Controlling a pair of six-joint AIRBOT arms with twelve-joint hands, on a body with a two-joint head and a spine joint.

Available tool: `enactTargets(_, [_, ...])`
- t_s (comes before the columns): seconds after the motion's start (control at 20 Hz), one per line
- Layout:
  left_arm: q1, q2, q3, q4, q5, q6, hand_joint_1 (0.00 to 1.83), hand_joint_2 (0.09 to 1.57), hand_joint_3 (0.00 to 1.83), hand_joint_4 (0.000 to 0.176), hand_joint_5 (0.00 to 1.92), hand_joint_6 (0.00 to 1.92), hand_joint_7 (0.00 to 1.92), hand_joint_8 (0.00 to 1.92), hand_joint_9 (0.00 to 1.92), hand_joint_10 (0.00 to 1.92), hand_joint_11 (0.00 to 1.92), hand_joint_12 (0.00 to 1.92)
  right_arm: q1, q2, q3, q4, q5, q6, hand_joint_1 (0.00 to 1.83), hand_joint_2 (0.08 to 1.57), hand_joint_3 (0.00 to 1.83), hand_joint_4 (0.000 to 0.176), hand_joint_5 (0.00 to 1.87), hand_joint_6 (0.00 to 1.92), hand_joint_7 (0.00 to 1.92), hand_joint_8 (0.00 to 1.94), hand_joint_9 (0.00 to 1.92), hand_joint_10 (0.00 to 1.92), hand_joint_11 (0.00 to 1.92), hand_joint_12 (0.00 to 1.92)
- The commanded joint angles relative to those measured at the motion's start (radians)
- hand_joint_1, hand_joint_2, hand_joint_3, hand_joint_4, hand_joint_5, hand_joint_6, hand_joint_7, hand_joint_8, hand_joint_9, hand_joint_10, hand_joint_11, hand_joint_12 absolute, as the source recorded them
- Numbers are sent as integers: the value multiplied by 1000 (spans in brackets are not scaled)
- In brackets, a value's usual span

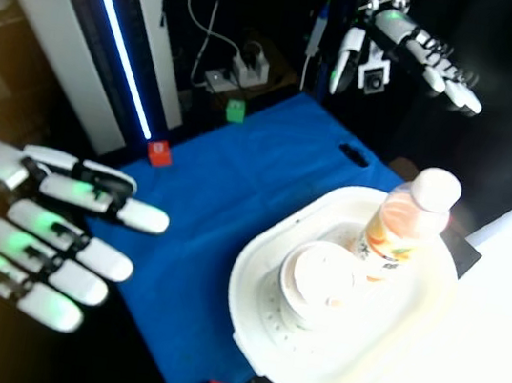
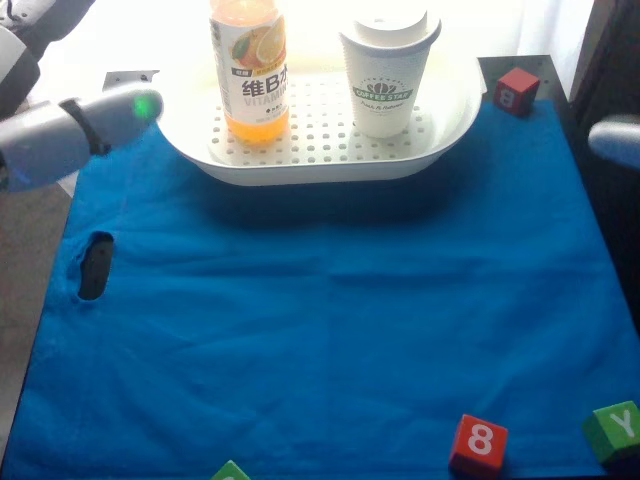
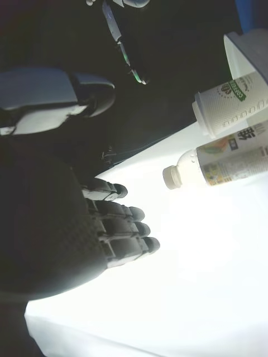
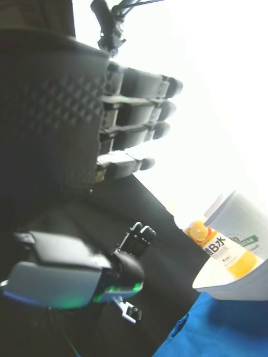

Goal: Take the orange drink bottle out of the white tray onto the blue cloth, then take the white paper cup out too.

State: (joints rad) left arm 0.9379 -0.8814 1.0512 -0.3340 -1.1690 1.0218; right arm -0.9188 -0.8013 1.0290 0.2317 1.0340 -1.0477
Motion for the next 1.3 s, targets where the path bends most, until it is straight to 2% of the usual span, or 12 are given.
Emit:
enactTargets(0.0, [-13,0,8,6,-118,-4,114,1277,23,110,0,0,0,0,0,0,0,0,13,1,7,3,120,0,444,1352,77,0,0,0,0,0,0,0,0,1071])
enactTargets(0.25, [-13,-10,13,5,-105,-4,120,1289,17,104,0,0,0,0,0,0,0,0,11,-5,9,2,120,0,406,1386,13,0,0,0,0,0,0,0,0,956])
enactTargets(0.35, [-13,-15,17,1,-98,-4,119,1305,20,89,0,0,0,0,0,0,50,24,11,-6,9,2,120,0,424,1397,4,0,0,0,0,0,0,0,0,557])
enactTargets(0.4, [-13,-17,19,-1,-96,-4,167,1308,26,70,0,0,0,0,260,457,283,1155,11,-7,9,2,120,0,445,1395,1,0,0,0,0,0,0,0,0,725])
enactTargets(0.45, [-14,-21,22,-3,-92,-4,213,1300,16,65,0,0,0,0,51,310,56,1381,10,-8,9,2,120,0,355,1378,0,0,0,0,0,0,0,0,0,914])
enactTargets(0.5, [-15,-27,27,-7,-85,-4,263,1286,6,76,0,0,0,0,9,237,10,1405,8,-10,9,2,120,0,309,1372,0,0,0,0,0,0,0,0,0,956])
enactTargets(0.55, [-20,-36,34,-12,-77,-4,298,1282,2,44,0,0,1,0,8,224,1,1240,7,-12,9,2,120,0,298,1366,0,0,0,0,0,0,0,0,0,744])
enactTargets(0.65, [-48,-64,64,-24,-41,-6,433,1247,0,27,0,0,27,7,24,196,0,983,5,-17,9,2,120,0,327,1380,2,0,0,0,0,0,0,0,0,479])
enactTargets(0.8, [-96,-110,121,-31,15,-46,469,1217,0,61,0,0,0,0,0,188,0,1195,3,-22,9,2,120,0,323,1385,1,0,0,0,0,0,0,0,0,12])
enactTargets(1.0, [-164,-179,214,-31,114,-102,508,1079,4,137,0,0,0,0,0,0,0,585,2,-30,9,-1,116,0,347,1382,0,0,0,0,0,0,0,0,0,0])
enactTargets(1.15, [-228,-231,282,-31,199,-120,605,988,0,175,0,0,0,0,0,0,0,1837,2,-37,9,-4,107,0,386,1370,0,3,0,0,0,0,0,0,0,0])
enactTargets(1.25, [-262,-262,320,-30,252,-122,674,974,0,176,0,0,0,0,0,0,0,1918,0,-40,9,-5,105,0,415,1361,0,0,0,0,0,0,0,0,0,0])
